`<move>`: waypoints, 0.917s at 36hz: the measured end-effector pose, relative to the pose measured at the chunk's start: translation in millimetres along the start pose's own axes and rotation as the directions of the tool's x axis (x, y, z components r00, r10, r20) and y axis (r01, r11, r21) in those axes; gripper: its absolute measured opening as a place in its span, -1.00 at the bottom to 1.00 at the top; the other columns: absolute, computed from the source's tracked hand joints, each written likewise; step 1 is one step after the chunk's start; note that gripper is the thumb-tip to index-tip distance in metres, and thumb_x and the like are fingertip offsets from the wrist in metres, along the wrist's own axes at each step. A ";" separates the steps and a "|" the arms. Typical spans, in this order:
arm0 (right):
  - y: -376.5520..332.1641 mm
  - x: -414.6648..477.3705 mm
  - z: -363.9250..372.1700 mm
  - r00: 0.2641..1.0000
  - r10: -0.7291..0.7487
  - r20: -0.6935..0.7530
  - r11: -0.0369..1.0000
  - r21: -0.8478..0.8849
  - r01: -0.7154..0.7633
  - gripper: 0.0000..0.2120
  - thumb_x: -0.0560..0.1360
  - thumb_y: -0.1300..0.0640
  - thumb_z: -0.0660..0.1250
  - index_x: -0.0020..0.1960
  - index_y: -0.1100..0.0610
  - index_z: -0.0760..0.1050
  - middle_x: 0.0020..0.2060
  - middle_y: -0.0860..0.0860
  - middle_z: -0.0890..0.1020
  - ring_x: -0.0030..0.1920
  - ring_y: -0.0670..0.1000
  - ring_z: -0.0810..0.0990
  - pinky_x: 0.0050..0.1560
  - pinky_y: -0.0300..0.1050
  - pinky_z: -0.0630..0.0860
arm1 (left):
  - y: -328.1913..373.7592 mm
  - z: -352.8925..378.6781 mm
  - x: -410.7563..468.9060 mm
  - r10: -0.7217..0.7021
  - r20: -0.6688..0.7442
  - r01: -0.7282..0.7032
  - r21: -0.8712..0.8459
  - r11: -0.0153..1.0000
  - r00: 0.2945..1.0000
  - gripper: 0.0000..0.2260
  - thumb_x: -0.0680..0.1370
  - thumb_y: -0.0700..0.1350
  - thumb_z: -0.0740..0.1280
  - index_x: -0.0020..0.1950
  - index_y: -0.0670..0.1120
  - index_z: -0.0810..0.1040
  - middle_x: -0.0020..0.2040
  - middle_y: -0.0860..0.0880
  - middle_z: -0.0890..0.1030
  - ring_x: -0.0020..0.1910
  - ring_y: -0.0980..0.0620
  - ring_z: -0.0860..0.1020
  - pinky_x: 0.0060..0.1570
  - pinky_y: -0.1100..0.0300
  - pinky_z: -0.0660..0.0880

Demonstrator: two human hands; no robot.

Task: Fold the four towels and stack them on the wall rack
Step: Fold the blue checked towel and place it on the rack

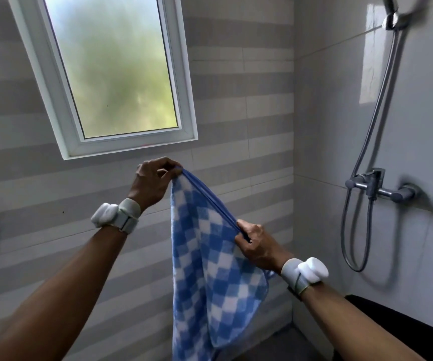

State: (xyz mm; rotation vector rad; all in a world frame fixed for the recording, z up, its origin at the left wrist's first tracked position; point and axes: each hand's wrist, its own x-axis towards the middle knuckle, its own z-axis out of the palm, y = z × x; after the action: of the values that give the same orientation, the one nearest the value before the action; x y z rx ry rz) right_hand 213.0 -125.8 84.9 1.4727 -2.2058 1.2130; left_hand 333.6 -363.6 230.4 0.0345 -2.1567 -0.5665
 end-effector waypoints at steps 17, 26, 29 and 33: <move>23.4 -15.1 -3.0 0.998 0.005 0.057 1.000 -0.008 -0.004 -0.85 0.50 0.02 0.32 -0.21 0.03 0.44 -0.31 -0.05 0.53 -0.36 -0.13 0.43 -0.33 -0.31 0.35 | -20.0 -61.3 33.9 -0.103 -0.149 0.118 0.095 0.988 0.983 -0.91 0.54 -0.13 0.42 -0.01 -0.09 0.69 -0.12 -0.06 0.69 -0.14 0.01 0.61 -0.02 0.14 0.57; 22.5 -10.4 -15.9 0.987 -0.009 -0.157 0.996 0.087 0.023 -0.82 0.60 0.06 0.29 -0.17 0.07 0.45 -0.31 -0.11 0.55 -0.31 -0.13 0.51 -0.30 -0.35 0.37 | -56.3 -81.0 27.4 -0.234 -0.243 0.256 0.063 0.965 0.941 -0.87 0.54 -0.05 0.41 0.00 -0.07 0.69 -0.08 -0.07 0.70 -0.08 -0.09 0.65 0.04 -0.07 0.62; 23.8 -12.8 -15.2 0.977 -0.005 -0.211 0.991 0.127 0.033 -0.77 0.63 -0.04 0.26 -0.13 0.07 0.46 -0.25 -0.06 0.61 -0.25 -0.10 0.60 -0.28 -0.33 0.44 | -61.8 -85.4 24.5 -0.280 -0.253 0.294 0.020 0.955 0.926 -0.92 0.55 -0.07 0.41 -0.01 -0.04 0.67 -0.06 -0.11 0.69 -0.06 -0.17 0.66 0.02 -0.14 0.62; 20.7 -12.7 -14.2 0.967 0.026 -0.254 0.985 0.171 0.019 -0.75 0.59 -0.12 0.30 -0.12 0.05 0.48 -0.25 -0.06 0.63 -0.25 -0.08 0.63 -0.30 -0.26 0.50 | -59.6 -84.4 22.8 -0.279 -0.255 0.289 -0.001 0.957 0.926 -0.95 0.55 -0.09 0.42 -0.02 -0.02 0.66 -0.06 -0.14 0.69 -0.09 -0.19 0.67 0.00 -0.14 0.63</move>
State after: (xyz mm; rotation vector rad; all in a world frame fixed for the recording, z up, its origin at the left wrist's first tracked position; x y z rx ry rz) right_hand 197.9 -103.8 75.9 1.2855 -1.9763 1.5338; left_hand 374.2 -454.4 266.3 0.4250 -1.9227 -0.6498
